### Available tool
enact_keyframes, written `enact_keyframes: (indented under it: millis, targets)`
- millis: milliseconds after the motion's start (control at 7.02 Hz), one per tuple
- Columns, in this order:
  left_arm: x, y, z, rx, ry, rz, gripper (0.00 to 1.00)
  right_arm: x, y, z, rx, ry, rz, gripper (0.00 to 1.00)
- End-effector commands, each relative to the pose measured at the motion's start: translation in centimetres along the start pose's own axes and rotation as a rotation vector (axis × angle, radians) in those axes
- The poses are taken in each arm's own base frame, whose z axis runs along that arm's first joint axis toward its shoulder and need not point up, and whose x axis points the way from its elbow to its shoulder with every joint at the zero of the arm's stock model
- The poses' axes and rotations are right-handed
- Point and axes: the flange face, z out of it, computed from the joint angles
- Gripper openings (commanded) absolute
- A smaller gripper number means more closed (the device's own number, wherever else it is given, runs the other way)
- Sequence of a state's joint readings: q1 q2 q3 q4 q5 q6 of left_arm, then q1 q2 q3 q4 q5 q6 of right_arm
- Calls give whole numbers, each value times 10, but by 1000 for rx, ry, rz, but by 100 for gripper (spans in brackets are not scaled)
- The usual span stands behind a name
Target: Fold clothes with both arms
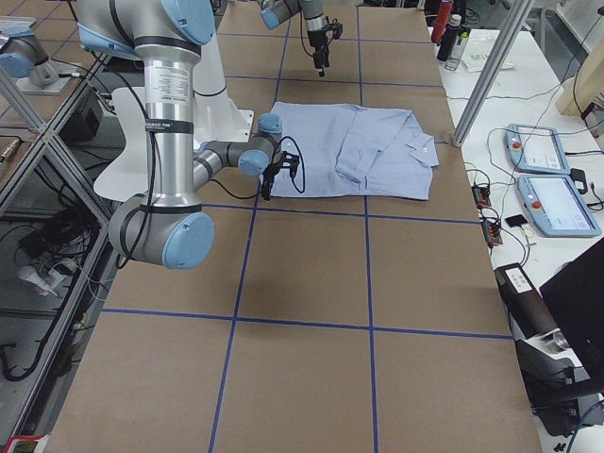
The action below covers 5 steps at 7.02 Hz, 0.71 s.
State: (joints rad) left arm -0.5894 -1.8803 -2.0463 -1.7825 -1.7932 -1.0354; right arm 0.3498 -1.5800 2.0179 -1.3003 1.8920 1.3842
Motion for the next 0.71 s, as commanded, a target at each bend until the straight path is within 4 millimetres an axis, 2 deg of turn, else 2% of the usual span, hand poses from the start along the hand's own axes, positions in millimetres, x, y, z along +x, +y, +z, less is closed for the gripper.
enact_keyframes:
  millis: [0, 142, 570]
  targets:
    - [2, 0, 0, 1, 1, 1, 100, 1, 3, 2, -35, -1, 3, 59]
    - [2, 0, 2, 0, 0, 1, 100, 1, 3, 2, -39, -1, 5, 49]
    - [4, -1, 0, 2, 4, 2, 100, 11, 5, 3, -46, 11, 9, 43]
